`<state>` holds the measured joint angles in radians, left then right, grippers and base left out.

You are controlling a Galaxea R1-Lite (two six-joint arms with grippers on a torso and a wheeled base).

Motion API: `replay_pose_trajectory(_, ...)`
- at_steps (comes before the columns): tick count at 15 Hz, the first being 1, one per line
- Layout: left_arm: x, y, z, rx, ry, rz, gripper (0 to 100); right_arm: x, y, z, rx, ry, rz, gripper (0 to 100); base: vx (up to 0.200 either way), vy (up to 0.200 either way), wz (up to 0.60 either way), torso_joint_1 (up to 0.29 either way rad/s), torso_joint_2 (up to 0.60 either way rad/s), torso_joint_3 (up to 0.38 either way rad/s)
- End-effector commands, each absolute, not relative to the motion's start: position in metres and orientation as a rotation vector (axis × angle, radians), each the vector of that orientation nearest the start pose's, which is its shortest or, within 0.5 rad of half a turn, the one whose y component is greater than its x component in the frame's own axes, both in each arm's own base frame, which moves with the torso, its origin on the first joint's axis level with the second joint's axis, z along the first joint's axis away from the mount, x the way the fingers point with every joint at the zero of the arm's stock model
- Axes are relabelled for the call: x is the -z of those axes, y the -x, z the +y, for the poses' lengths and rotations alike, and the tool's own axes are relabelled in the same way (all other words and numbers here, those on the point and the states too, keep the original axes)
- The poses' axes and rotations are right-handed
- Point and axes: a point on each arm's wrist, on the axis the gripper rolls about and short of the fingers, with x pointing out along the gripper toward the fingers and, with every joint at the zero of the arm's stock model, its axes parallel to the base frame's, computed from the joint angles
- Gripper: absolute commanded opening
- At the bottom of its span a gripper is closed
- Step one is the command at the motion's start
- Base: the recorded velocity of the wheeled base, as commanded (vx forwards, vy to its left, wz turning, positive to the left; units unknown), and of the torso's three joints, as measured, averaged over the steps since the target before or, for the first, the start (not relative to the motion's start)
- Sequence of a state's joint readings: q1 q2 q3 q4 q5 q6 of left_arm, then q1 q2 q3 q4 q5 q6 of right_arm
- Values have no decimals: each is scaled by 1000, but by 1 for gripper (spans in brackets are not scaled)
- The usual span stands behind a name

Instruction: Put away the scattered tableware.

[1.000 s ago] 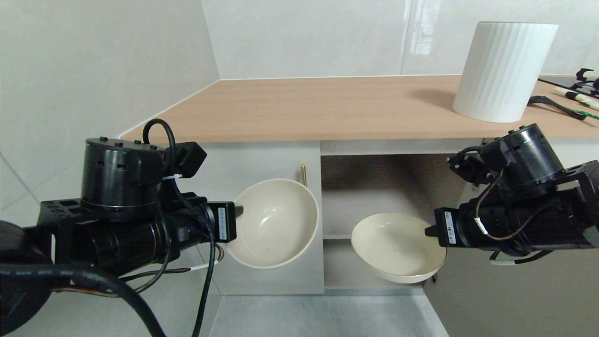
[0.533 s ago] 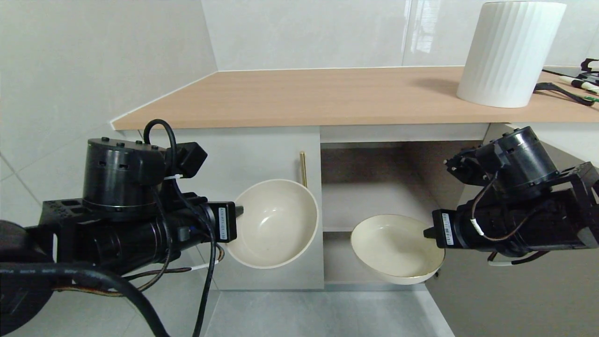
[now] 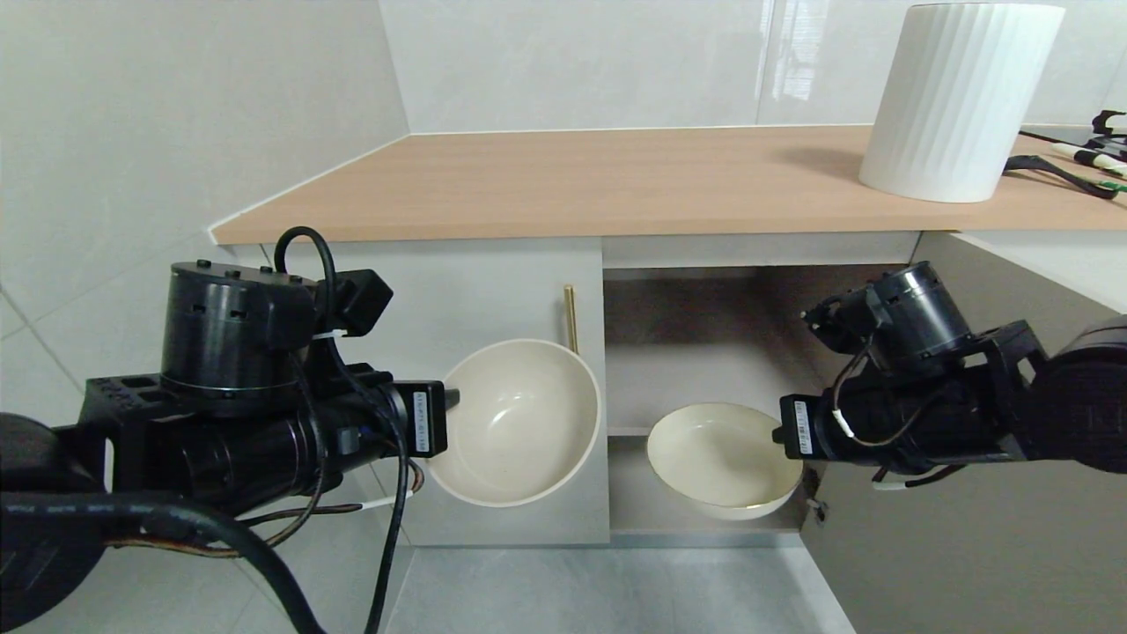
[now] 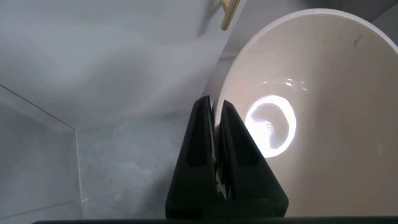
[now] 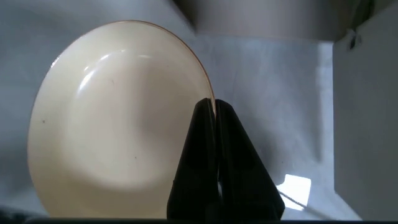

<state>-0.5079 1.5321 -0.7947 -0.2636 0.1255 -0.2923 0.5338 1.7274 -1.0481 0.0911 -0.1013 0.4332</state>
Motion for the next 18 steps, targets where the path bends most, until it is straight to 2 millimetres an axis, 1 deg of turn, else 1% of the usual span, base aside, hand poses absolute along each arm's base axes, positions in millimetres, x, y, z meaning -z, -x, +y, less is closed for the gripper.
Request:
replay_pose_trajectory(1, -191, -229, -124, 304, 135, 506, 0, -121, -320, 162, -166, -152, 803, 0, 0, 0, 0, 0, 0, 0)
replay_pose_trajectory(2, -188, -230, -125, 303, 132, 513, 0, -103, -346, 166, -138, -153, 773, 0, 0, 0, 0, 0, 0, 0)
replay_pose_trajectory(3, -188, -231, -125, 302, 133, 515, 0, -94, -354, 169, -122, -145, 776, 0, 0, 0, 0, 0, 0, 0)
replay_pose_trajectory(4, -186, -232, -125, 300, 130, 520, 0, -81, -368, 174, -85, -130, 771, 0, 0, 0, 0, 0, 0, 0)
replay_pose_trajectory(5, -185, -233, -126, 300, 128, 526, 0, -65, -392, 178, -28, -119, 752, 0, 0, 0, 0, 0, 0, 0)
replay_pose_trajectory(7, -185, -233, -126, 299, 128, 526, 0, -52, -414, 178, -3, -125, 734, 0, 0, 0, 0, 0, 0, 0)
replay_pose_trajectory(9, -184, -233, -126, 299, 128, 527, 0, -43, -424, 178, 7, -128, 731, 0, 0, 0, 0, 0, 0, 0)
replay_pose_trajectory(11, -183, -234, -127, 299, 127, 533, 0, -30, -439, 170, 75, -127, 715, 0, 0, 0, 0, 0, 0, 0)
replay_pose_trajectory(13, -179, -236, -128, 297, 121, 545, 0, -22, -451, 164, 128, -128, 692, 0, 0, 0, 0, 0, 0, 0)
replay_pose_trajectory(16, -173, -240, -130, 293, 115, 565, 0, -19, -461, 161, 154, -141, 667, 0, 0, 0, 0, 0, 0, 0)
replay_pose_trajectory(18, -173, -240, -130, 293, 116, 563, 0, -16, -468, 157, 180, -150, 653, 0, 0, 0, 0, 0, 0, 0)
